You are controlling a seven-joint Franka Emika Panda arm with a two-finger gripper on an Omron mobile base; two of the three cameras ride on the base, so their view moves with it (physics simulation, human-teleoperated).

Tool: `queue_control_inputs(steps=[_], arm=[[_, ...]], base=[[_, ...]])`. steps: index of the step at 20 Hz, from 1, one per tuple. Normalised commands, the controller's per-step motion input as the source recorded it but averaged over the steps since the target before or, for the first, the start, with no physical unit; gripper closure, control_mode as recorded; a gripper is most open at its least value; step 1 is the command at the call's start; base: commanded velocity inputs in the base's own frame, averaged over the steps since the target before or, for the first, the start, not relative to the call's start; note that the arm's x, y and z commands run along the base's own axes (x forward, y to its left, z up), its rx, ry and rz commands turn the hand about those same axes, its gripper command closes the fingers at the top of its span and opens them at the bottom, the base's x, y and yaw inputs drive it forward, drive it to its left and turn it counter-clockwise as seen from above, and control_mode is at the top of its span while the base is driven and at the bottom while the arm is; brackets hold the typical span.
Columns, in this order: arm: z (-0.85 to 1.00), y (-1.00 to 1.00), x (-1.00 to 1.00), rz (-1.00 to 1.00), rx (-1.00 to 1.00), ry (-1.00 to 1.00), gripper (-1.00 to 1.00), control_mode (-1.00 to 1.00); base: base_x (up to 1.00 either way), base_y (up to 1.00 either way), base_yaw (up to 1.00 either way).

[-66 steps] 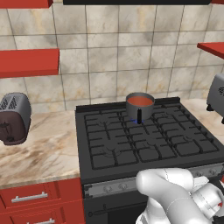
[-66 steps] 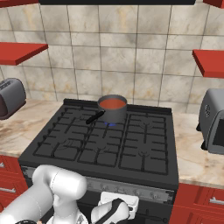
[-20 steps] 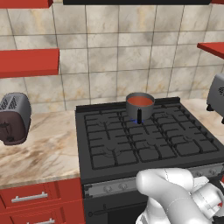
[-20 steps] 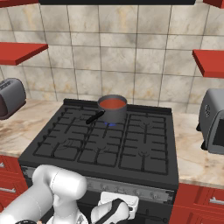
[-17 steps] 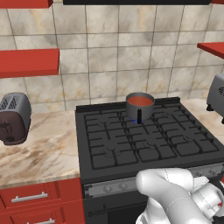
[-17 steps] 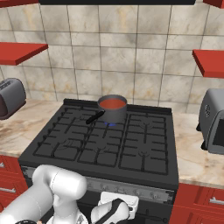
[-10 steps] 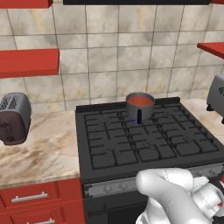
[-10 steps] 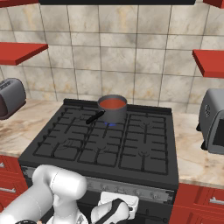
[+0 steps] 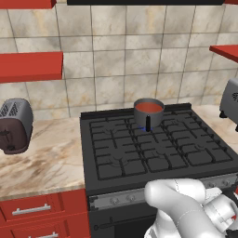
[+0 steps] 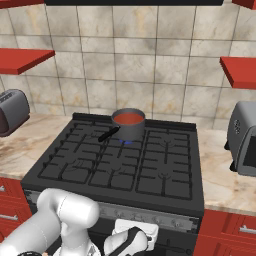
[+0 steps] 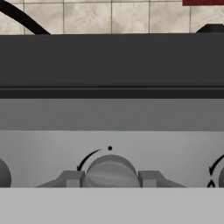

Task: Wait until the marinara sauce is simmered to a deep red color and then turn off the stove.

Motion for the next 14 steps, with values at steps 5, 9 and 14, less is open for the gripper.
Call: queue_control_inputs(steps=[5, 9, 14], arm=[[0.0, 0.0, 0.0, 0.0, 0.0, 0.0, 1.0, -1.0], [0.0, 0.0, 0.0, 0.0, 0.0, 0.0, 1.0, -1.0], [0.0, 0.0, 0.0, 0.0, 0.0, 0.0, 1.0, -1.0]], base=[[0.0, 0.0, 0.0], [0.0, 0.0, 0.0], [0.0, 0.0, 0.0]])
